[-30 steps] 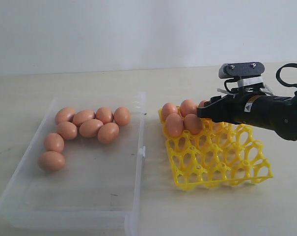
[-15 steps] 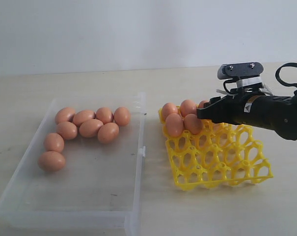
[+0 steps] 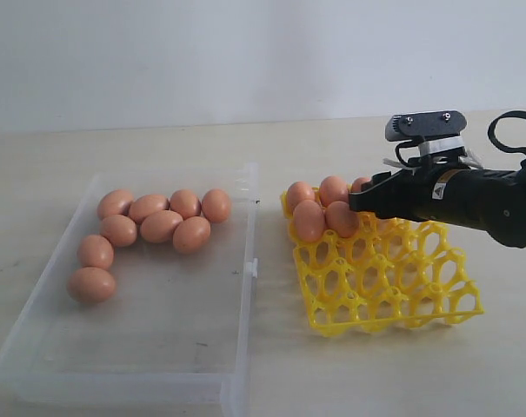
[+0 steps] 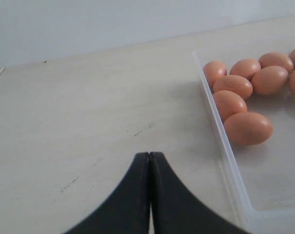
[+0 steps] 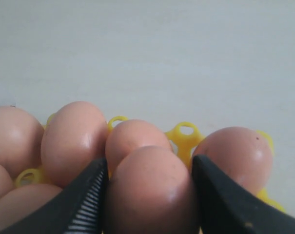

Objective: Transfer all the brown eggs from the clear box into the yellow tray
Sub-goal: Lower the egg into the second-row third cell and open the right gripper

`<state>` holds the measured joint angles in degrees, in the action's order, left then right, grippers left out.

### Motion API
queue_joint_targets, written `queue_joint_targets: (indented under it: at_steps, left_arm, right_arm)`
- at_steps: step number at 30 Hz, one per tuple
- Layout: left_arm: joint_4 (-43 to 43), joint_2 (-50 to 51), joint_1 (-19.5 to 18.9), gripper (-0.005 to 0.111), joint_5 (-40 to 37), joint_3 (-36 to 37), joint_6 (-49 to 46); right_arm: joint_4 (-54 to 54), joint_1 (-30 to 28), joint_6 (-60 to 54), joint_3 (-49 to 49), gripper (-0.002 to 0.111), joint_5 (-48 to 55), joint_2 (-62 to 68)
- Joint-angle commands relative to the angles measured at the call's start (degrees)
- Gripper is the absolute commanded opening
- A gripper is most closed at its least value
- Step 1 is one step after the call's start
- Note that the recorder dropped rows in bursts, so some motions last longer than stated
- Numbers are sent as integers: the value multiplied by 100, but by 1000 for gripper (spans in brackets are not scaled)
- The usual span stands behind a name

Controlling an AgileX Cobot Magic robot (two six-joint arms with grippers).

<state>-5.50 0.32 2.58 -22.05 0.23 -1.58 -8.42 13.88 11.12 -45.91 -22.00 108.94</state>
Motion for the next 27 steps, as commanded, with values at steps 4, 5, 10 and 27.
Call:
queue_joint_targets:
  at_steps: [4, 5, 10, 27]
  left_arm:
    - [6, -32, 28, 0, 35, -23, 30]
    - [6, -32, 28, 0, 35, -23, 30]
    - [6, -32, 28, 0, 35, -23, 30]
    - [6, -32, 28, 0, 35, -23, 30]
  right_arm:
    - [-75, -35, 352, -32, 37, -48, -4]
    - [-75, -35, 352, -32, 42, -48, -4]
    - [-75, -35, 352, -32, 59, -48, -4]
    - [-64, 15, 800, -32, 59, 4, -439]
